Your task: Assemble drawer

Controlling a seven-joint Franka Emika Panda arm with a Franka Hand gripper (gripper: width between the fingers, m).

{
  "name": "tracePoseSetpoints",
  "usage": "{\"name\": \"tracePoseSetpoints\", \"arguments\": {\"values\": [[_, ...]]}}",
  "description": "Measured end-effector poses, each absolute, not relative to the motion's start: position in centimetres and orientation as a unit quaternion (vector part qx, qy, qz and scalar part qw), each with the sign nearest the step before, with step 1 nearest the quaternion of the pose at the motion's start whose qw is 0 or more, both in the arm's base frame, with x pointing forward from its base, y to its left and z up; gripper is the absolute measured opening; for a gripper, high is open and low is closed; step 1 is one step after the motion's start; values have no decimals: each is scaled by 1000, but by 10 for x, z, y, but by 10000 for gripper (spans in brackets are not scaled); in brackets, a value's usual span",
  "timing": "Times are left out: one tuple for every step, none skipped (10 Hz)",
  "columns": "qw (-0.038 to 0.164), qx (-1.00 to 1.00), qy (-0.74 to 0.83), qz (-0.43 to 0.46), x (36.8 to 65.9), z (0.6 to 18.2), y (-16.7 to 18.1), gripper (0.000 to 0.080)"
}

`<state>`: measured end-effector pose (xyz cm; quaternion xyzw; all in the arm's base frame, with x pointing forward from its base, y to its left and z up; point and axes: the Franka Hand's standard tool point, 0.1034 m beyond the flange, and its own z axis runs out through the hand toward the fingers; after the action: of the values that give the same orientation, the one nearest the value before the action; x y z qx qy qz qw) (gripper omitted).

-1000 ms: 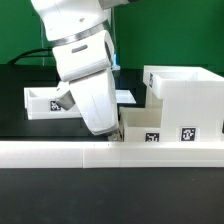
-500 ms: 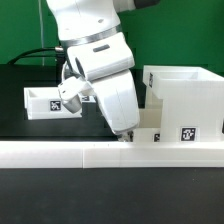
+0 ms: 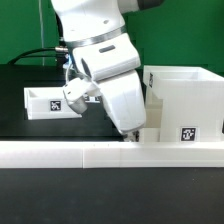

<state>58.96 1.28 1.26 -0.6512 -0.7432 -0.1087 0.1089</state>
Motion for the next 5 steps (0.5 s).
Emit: {"name": "tracePoseSetpoints", "arguments": {"values": [[111,-653,-741,-109,590,13,21,649],[113,-651,-742,-110,590,15,29,649],[113,-661,-734,-108,591,15,32,649],[114,-672,-724,-105,591,15,33,649],[114,-676,-721,-105,591,15,33,649]]}}
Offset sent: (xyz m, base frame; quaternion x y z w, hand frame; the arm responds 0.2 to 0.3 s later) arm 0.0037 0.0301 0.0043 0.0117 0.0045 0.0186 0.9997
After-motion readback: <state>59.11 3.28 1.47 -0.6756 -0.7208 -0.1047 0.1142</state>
